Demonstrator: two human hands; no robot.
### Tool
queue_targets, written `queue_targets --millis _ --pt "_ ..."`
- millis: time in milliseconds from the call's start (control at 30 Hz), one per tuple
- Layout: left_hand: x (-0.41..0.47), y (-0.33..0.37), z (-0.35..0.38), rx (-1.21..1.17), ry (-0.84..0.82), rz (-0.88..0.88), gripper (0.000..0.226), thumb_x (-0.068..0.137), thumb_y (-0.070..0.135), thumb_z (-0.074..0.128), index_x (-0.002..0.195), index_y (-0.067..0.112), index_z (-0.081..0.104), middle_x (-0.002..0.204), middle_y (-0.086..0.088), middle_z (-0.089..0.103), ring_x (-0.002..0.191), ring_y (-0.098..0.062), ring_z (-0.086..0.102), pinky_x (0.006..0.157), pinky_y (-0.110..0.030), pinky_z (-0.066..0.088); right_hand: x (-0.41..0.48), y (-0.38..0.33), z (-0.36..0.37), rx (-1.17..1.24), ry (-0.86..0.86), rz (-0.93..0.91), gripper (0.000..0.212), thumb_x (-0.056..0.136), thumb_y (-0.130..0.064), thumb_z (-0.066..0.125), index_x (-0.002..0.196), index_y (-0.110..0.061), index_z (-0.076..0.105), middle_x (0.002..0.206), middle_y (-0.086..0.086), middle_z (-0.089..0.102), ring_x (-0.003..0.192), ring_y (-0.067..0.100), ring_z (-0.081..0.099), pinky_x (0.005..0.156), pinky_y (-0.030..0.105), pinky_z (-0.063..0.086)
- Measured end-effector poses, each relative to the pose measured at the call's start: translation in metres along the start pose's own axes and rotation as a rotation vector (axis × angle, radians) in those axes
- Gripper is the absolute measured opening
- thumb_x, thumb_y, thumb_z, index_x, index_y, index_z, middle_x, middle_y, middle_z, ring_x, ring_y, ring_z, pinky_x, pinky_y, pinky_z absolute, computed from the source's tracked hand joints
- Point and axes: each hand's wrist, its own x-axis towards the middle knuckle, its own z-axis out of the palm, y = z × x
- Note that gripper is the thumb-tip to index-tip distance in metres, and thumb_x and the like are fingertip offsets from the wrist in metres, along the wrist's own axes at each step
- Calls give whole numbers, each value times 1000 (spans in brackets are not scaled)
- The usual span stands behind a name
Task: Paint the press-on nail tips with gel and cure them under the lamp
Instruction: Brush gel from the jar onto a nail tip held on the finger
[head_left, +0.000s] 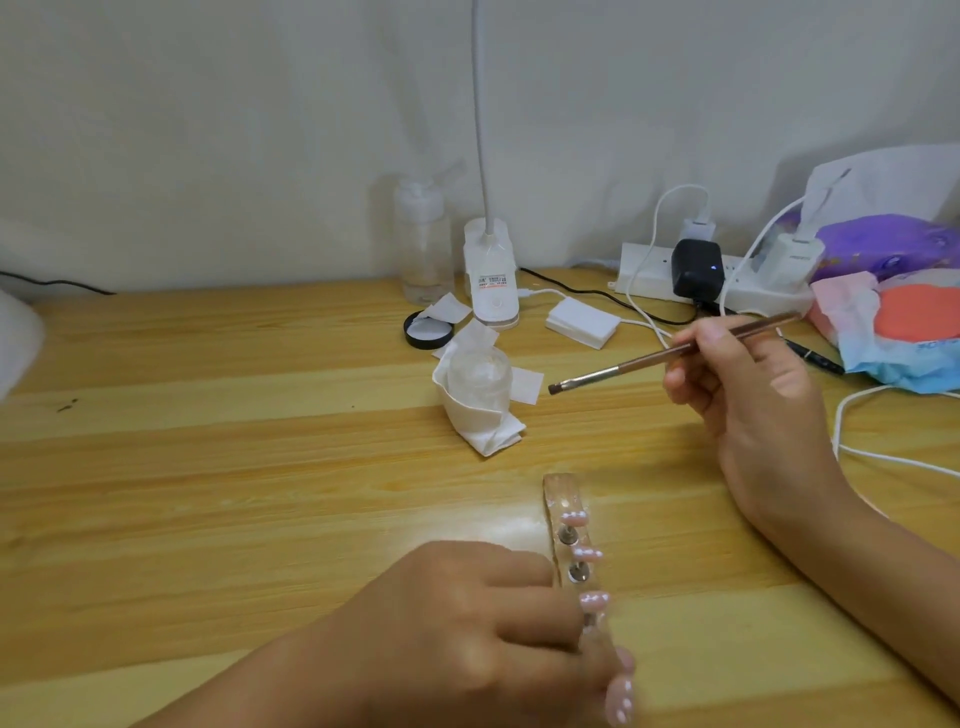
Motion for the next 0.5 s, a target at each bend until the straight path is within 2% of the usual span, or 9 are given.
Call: queue_targets --millis 33,100,133,200,300,367,433,500 --pt "0 2 1 -21 41 -8 6 90 25 70 89 25 76 80 9 29 74 -5 19 74 -6 17 -2 -3 1 -32 4 -26 18 94 -30 60 83 -24 73 72 -3 67 70 9 62 68 20 52" --pt "2 3 1 -180 166 -126 6 88 22 73 93 22 77 78 10 45 69 4 32 74 -4 26 -4 -11 3 -87 -1 -80 16 90 -33 60 87 -25 73 76 -2 69 74 11 64 72 21 54" --pt "3 0 -1 -303 246 -224 7 89 22 72 93 21 77 79 11 52 68 8 40 69 -6 32 -4 -18 4 -129 -15 -119 15 92 -31 60 88 -27 73 78 -2 70 77 12 65 75 21 54" --pt "7 -8 -6 -575 388 -465 11 90 29 69 93 22 76 82 10 58 65 1 49 60 -12 40 1 -35 10 -250 -94 -219 17 96 -25 58 90 -32 72 85 -2 71 82 12 68 77 19 54" --pt "6 -26 -9 -876 640 -860 15 74 41 72 85 30 73 89 8 59 67 -2 53 64 -10 43 13 -59 30 -492 -303 -312 11 92 -33 57 93 -32 68 93 -7 71 88 10 70 76 14 53" --pt "6 -38 -6 -999 758 -1078 22 66 49 74 83 35 71 97 5 61 64 -1 53 63 -14 44 24 -66 45 -687 -400 -381 16 91 -41 52 94 -31 65 92 -11 69 87 10 69 73 15 53" --pt "7 -46 -2 -1083 791 -1205 21 69 54 79 84 42 71 93 8 66 63 -3 56 63 -22 45 35 -68 62 -834 -476 -420 15 93 -42 49 93 -33 62 86 -12 67 83 11 66 69 21 52" --pt "9 -50 1 -1210 835 -1231 16 66 52 71 81 46 70 82 15 71 65 -6 63 58 -22 49 44 -64 79 -936 -551 -404 17 93 -42 48 91 -31 61 79 -10 65 77 11 62 67 28 49"
